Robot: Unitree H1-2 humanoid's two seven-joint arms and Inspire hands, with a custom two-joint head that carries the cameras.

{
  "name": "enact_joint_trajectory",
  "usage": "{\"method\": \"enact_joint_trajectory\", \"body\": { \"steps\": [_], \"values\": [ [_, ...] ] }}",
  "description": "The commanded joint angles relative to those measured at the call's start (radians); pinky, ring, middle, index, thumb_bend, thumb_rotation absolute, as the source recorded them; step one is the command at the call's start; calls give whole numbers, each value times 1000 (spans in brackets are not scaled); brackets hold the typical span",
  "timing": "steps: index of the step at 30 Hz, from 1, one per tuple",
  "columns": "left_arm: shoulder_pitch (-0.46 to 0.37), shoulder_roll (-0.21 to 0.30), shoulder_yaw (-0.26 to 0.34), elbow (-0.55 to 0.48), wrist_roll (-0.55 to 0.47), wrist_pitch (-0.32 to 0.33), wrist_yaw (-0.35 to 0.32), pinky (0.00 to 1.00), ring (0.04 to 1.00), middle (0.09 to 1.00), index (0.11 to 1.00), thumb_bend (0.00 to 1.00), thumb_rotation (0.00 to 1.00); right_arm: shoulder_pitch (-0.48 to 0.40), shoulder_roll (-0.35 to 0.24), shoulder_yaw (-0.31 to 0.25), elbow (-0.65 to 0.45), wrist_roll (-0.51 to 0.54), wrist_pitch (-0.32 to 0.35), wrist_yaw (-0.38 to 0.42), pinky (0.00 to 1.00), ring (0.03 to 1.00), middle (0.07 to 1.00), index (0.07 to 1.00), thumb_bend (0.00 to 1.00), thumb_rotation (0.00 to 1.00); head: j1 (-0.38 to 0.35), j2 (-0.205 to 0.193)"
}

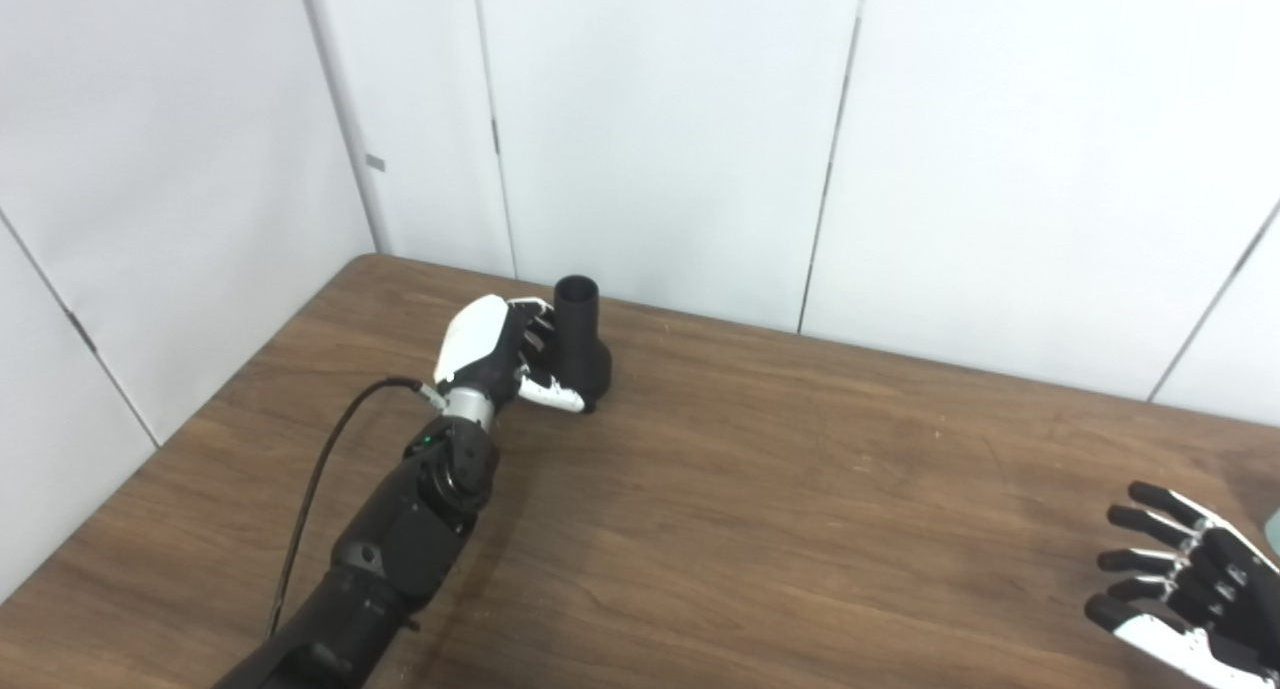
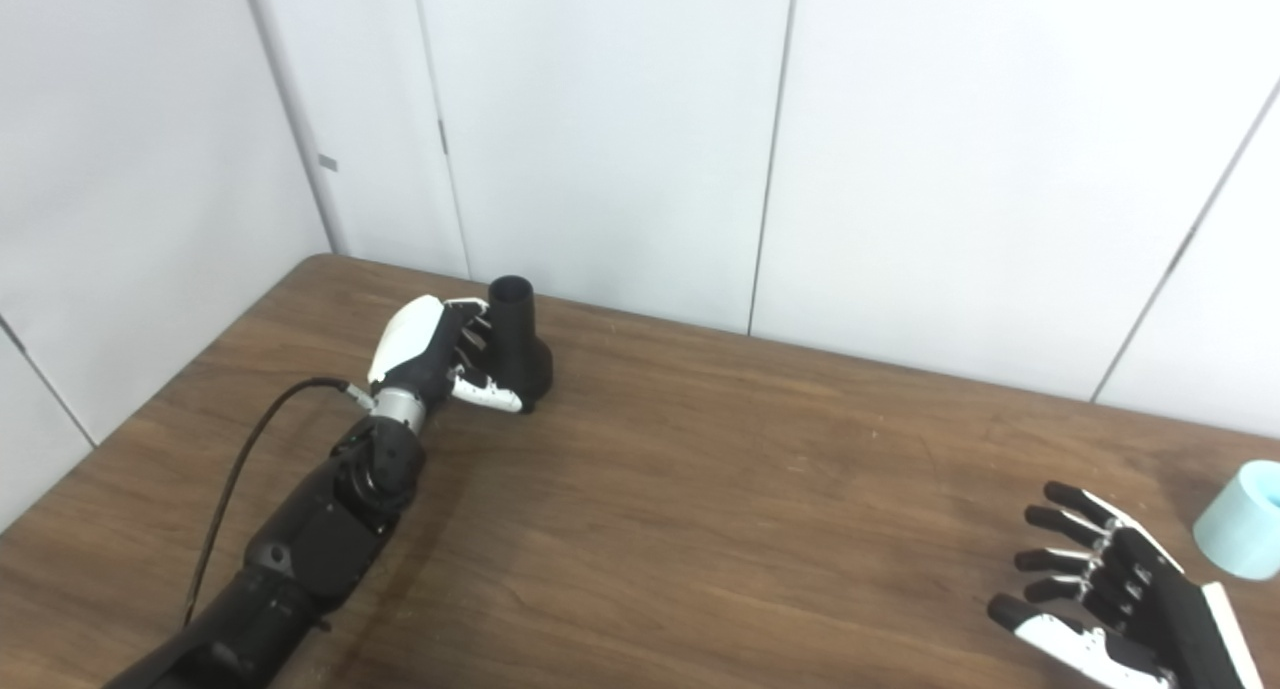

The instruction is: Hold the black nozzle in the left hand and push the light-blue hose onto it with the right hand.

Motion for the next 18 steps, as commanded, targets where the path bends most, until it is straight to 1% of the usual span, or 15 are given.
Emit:
{"method": "enact_joint_trajectory", "body": {
  "steps": [1,3,4,6,8,11,12,15,16,18],
  "values": [
    [49,-41,-65,-28,-16,-19,-116,368,459,454,500,525,0,-35,0,-1,-29,-6,-16,-15,477,584,724,769,744,199,-2,1],
    [67,-39,-104,-72,-9,-50,-145,411,490,456,500,525,0,-41,5,4,-35,-17,2,-22,491,583,723,768,722,159,-36,6],
    [72,-37,-118,-84,-7,-62,-154,434,503,455,501,525,0,-43,8,6,-36,-21,6,-24,494,583,724,768,712,143,-39,6],
    [79,-36,-143,-109,-2,-77,-174,453,513,455,501,525,0,-45,16,15,-43,-35,6,-32,497,583,725,768,702,127,-69,10],
    [84,-35,-166,-138,9,-84,-189,467,520,466,496,526,0,-48,23,24,-48,-52,1,-39,497,581,720,770,692,129,-86,13],
    [85,-32,-197,-184,30,-92,-208,526,540,476,491,526,0,-56,34,34,-57,-70,-1,-47,498,588,716,773,676,142,-120,20],
    [85,-32,-202,-193,33,-92,-213,540,544,477,491,526,0,-57,37,36,-58,-73,0,-48,500,590,717,775,671,141,-120,20],
    [89,-35,-224,-233,44,-98,-232,548,546,477,492,526,0,-62,53,42,-66,-88,5,-55,499,591,717,776,662,135,-149,21],
    [91,-36,-230,-244,45,-101,-238,546,543,478,492,526,0,-64,56,44,-67,-92,5,-57,493,588,718,777,656,128,-149,21],
    [96,-48,-252,-268,45,-123,-249,532,532,480,491,526,0,-67,66,55,-67,-114,3,-65,484,586,717,777,652,121,-179,24]
  ]
}}
